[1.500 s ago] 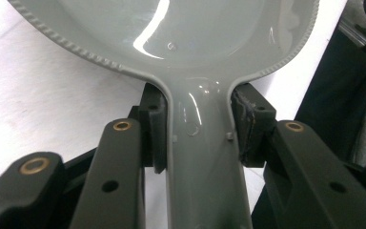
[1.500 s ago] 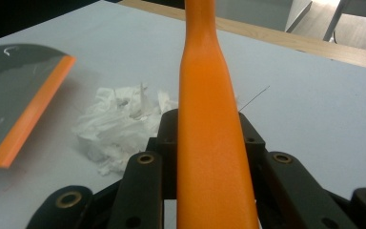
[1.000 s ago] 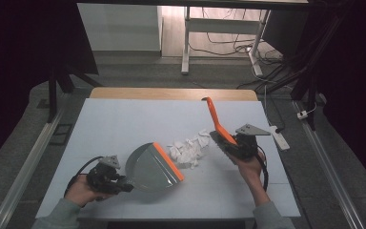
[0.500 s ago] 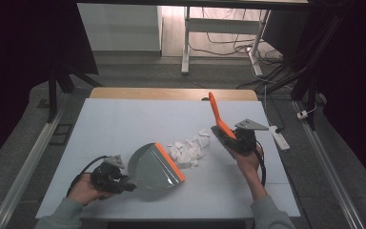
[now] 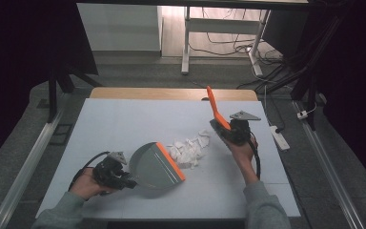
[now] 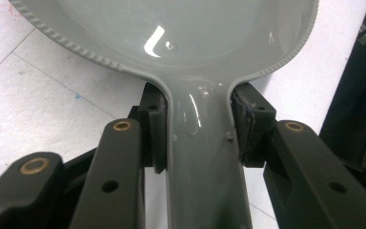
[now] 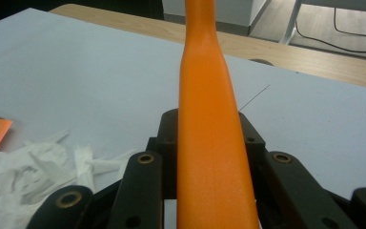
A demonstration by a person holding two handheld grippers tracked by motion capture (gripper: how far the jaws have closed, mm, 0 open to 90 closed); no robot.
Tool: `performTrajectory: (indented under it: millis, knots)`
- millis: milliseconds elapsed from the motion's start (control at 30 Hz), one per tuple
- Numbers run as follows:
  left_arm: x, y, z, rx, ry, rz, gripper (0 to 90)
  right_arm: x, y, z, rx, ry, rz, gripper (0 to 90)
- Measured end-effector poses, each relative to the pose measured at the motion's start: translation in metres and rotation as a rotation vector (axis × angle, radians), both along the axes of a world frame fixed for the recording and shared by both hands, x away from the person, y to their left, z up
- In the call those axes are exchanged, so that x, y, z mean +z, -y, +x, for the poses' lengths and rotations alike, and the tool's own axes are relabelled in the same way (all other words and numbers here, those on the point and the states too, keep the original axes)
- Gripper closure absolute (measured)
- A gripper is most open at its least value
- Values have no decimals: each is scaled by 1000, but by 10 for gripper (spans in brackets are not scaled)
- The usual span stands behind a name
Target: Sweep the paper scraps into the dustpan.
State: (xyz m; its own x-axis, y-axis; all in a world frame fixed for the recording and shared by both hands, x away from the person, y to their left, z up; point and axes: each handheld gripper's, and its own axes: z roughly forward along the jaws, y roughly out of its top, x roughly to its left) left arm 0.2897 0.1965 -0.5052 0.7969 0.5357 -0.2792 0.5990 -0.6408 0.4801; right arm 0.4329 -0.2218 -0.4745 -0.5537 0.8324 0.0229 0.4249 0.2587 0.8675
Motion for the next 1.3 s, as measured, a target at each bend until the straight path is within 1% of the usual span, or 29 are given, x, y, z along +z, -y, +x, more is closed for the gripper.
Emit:
performTrajectory:
  millis: [67, 100, 167, 267, 367, 467, 500, 633, 800, 833, 1000, 1067, 1300]
  knots:
    - [-1, 0, 2, 4, -6, 7, 613, -4, -1, 5, -7, -7, 3, 705]
    - [-2, 0, 2, 5, -10, 5, 613, -8, -2, 9, -13, -14, 9, 704]
    - [-2, 0, 2, 5, -10, 4, 613, -10, -3, 10, -17, -17, 6, 705]
    - [-3, 1, 4, 2, -17, 1, 613, -18, -7, 17, -22, -31, 5, 705]
    - [-4, 2, 6, 1, -21, -4, 614, -21, -9, 20, -23, -37, 4, 705]
    - [-4, 3, 7, 2, -23, -6, 614, -22, -13, 24, -20, -38, -4, 705]
    - [-4, 3, 7, 1, -24, -5, 614, -22, -16, 27, -18, -39, -18, 705]
    - [-5, 4, 7, 5, -23, -8, 614, -26, -22, 30, -11, -44, -38, 705]
    - [-5, 5, 6, 4, -26, -7, 614, -31, -25, 32, -13, -55, -43, 705]
    - [-5, 5, 6, 5, -24, -7, 614, -33, -26, 32, -12, -65, -36, 705]
    - [-4, 8, 6, -2, -25, -4, 614, -35, -31, 32, -1, -76, -39, 705]
    - [-4, 9, 6, -4, -26, -4, 614, -35, -37, 29, 15, -74, -51, 705]
    - [-4, 9, 6, -1, -26, -7, 614, -37, -48, 21, 48, -80, -47, 705]
